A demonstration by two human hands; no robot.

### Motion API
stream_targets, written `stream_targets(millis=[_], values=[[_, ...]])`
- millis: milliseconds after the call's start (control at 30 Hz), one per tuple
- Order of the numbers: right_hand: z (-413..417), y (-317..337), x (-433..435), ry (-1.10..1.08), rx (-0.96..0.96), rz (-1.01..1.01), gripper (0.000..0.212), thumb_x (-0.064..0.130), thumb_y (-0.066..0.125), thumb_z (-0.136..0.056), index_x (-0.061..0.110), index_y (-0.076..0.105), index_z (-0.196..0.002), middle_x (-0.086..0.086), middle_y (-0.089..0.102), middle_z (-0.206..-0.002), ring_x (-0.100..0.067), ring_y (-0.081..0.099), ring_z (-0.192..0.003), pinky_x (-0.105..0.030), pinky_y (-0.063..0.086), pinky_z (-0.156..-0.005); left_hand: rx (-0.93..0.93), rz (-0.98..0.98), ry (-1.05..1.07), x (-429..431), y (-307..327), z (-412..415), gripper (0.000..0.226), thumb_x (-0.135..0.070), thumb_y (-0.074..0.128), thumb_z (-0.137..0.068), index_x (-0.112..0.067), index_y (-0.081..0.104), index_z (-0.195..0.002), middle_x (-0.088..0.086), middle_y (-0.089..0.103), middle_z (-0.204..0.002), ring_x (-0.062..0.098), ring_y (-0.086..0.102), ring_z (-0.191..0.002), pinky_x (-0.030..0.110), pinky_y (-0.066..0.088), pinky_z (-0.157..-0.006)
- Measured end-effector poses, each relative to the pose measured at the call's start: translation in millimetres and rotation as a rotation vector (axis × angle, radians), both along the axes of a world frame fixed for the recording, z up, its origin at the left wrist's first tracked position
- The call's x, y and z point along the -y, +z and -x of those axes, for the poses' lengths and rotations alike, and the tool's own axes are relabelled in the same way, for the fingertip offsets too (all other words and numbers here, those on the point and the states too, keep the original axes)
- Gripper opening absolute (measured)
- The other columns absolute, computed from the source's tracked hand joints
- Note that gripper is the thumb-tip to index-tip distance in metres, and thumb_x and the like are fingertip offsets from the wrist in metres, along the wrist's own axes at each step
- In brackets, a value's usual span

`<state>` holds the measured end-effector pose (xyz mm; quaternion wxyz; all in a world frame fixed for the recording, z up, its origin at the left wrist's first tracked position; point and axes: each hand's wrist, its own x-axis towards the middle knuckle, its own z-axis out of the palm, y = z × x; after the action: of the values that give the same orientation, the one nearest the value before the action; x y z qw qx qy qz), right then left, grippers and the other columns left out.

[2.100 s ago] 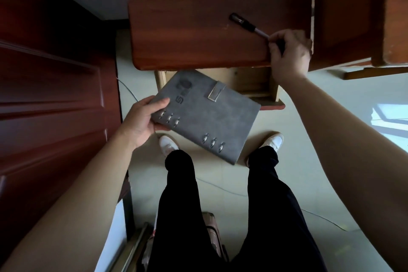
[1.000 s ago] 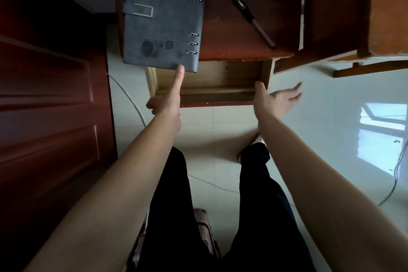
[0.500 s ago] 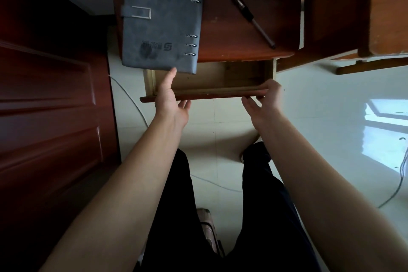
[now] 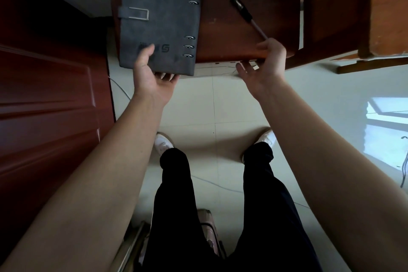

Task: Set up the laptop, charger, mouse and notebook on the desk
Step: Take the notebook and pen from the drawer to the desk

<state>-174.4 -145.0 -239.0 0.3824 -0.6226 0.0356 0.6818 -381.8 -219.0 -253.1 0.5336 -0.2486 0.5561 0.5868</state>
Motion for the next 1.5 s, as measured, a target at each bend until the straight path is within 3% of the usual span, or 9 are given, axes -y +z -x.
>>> stream_targets(millis=[133,233,300,400,567,767,1067,1233,1500], values=[[-8.2,-6.1,4.7,0.114,0.073,0.024,0.028,0.020,0.061,-0.079,0.015,0.059,-0.106,-0.002,0.055,-0.105,-0.025,0.065,-0.098,-0.037,0.058,-0.087,0.023,-0.017,-0.042,7.2,-1.9,4.1,0.052,-0.030,0.081,-0.076,-0.008,0.064,-0.120,0.016,0.064,-0.124,0.032,0.065,-0.111,0.054,0.055,-0.092],[-12.0,-11.1,7.3,0.223,0.378,0.120,0.051,0.030,0.061,-0.084,0.011,0.052,-0.130,-0.004,0.057,-0.100,-0.020,0.062,-0.083,-0.038,0.058,-0.091,0.006,0.032,-0.176,10.1,-4.4,0.6,0.044,-0.031,0.076,-0.084,-0.007,0.061,-0.117,0.014,0.064,-0.118,0.028,0.064,-0.107,0.045,0.058,-0.088],[-9.5,-13.7,12.9,0.243,0.665,0.104,0.058,0.032,0.063,-0.084,0.013,0.044,-0.135,-0.007,0.057,-0.117,-0.023,0.058,-0.098,-0.033,0.048,-0.094,0.013,0.058,-0.292,10.4,-2.4,-7.8,0.042,-0.031,0.075,-0.085,-0.008,0.059,-0.116,0.013,0.065,-0.114,0.028,0.064,-0.104,0.042,0.059,-0.086],[-3.9,-11.6,26.2,0.401,1.104,-0.222,0.066,0.024,0.065,-0.079,0.010,0.040,-0.138,-0.013,0.040,-0.133,-0.032,0.039,-0.123,-0.027,0.026,-0.095,0.049,0.050,-0.342,4.9,2.4,-20.2,0.041,-0.031,0.075,-0.085,-0.009,0.059,-0.115,0.013,0.065,-0.105,0.029,0.066,-0.099,0.040,0.059,-0.083],[1.4,-9.7,12.2,0.773,1.402,-0.616,0.069,0.032,0.063,-0.076,0.018,0.046,-0.142,-0.013,0.042,-0.141,-0.034,0.042,-0.127,-0.042,0.032,-0.102,0.050,0.059,-0.265,-3.6,4.6,-31.5,0.028,-0.023,0.074,-0.088,-0.007,0.060,-0.106,0.014,0.064,-0.095,0.024,0.066,-0.082,0.035,0.058,-0.078],[-6.7,-20.3,-19.1,1.253,1.506,-0.638,0.057,0.039,0.056,-0.096,0.025,0.041,-0.149,-0.012,0.046,-0.138,-0.034,0.043,-0.126,-0.047,0.041,-0.100,0.076,0.087,-0.198,18.1,2.5,-21.1,0.042,-0.024,0.074,-0.085,-0.005,0.059,-0.120,0.014,0.061,-0.111,0.024,0.060,-0.094,0.034,0.054,-0.074],[-5.2,-18.2,-17.1,1.186,1.338,-0.574,0.041,0.025,0.051,-0.101,0.030,0.051,-0.142,-0.011,0.051,-0.132,-0.029,0.052,-0.120,-0.038,0.044,-0.094,-0.011,0.164,0.126,53.1,-4.0,15.7,0.024,-0.027,0.075,-0.081,-0.010,0.061,-0.089,0.004,0.056,-0.078,0.013,0.055,-0.064,0.023,0.050,-0.059],[1.5,-17.0,-8.2,1.160,1.274,-0.503,0.044,0.022,0.049,-0.102,0.027,0.047,-0.145,-0.013,0.050,-0.136,-0.032,0.047,-0.125,-0.038,0.039,-0.101,0.120,-0.020,0.143,24.7,3.7,-11.8,0.041,-0.034,0.081,-0.080,-0.007,0.059,-0.101,0.010,0.064,-0.093,0.022,0.065,-0.084,0.032,0.058,-0.083],[-4.9,-17.7,15.2,1.102,1.027,-0.421,0.049,0.010,0.039,-0.102,0.026,0.045,-0.149,-0.015,0.047,-0.138,-0.018,0.046,-0.099,-0.019,0.033,-0.088,0.036,-0.036,0.100,25.2,13.9,-8.2,0.028,-0.024,0.072,-0.091,-0.004,0.061,-0.107,0.009,0.061,-0.088,0.017,0.061,-0.074,0.026,0.056,-0.060]])
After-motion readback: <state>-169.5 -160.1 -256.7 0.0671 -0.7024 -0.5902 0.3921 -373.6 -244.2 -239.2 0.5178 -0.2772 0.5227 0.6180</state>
